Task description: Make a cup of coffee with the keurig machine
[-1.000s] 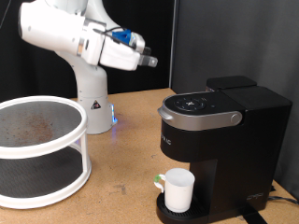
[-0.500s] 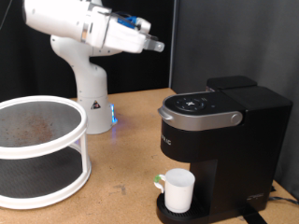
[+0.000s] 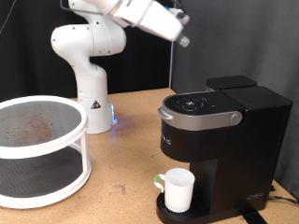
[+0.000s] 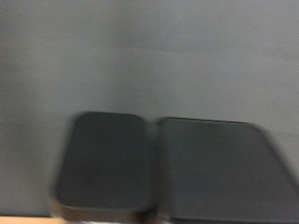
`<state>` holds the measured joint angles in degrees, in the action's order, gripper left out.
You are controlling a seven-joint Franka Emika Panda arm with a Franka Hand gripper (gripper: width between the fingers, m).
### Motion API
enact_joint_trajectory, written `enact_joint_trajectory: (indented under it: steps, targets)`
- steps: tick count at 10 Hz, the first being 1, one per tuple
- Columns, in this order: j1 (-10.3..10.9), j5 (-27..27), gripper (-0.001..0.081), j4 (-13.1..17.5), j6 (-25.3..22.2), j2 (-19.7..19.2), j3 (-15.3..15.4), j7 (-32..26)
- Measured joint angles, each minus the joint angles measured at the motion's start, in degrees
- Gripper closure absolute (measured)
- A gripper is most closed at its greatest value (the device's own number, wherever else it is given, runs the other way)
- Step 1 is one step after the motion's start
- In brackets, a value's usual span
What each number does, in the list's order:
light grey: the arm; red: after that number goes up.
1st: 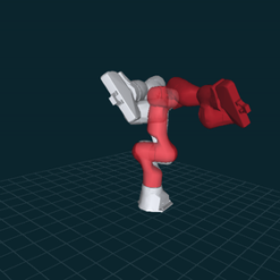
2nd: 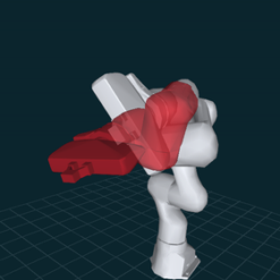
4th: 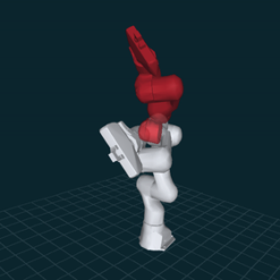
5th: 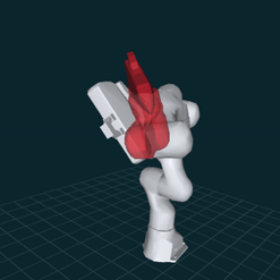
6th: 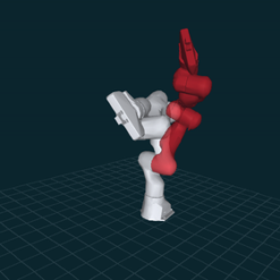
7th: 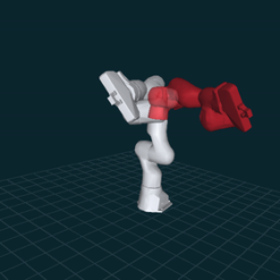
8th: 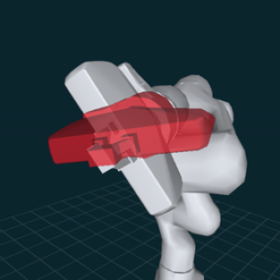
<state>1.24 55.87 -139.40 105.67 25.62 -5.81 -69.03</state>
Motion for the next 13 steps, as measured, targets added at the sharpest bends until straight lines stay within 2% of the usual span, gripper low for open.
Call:
enact_joint_trajectory:
  steps: [1,2,4,5,6,7,8,10,11,12,13]
  targets:
    - [0.1,-1.6,0.0003,3.8,-6.8,-2.5,0.0,4.5]
    - [0.2,-2.1,0.0003,7.9,-12.3,-7.3,-0.4,6.9]
    - [0.2,-3.1,0.0003,6.9,-6.3,-6.2,0.7,2.6]
    - [0.3,-6.8,0.0003,7.4,-2.3,-5.9,2.6,1.4]
    - [0.3,-12.6,0.0003,8.8,0.2,-6.0,5.0,2.3]
    - [0.3,-19.5,0.0003,10.9,0.7,-6.4,7.2,4.6]
    - [0.3,-25.7,0.0003,14.1,-2.2,-7.6,8.9,6.7]
    - [0.3,-26.6,0.0003,20.3,-7.1,-12.0,9.5,10.2]
    - [0.3,-26.6,0.0003,19.8,-6.3,-11.9,9.5,9.4]
    - [0.3,-29.0,0.0003,18.3,-1.9,-11.3,10.1,7.4]
    - [0.2,-33.0,0.0003,15.8,5.2,-10.4,11.4,7.1]
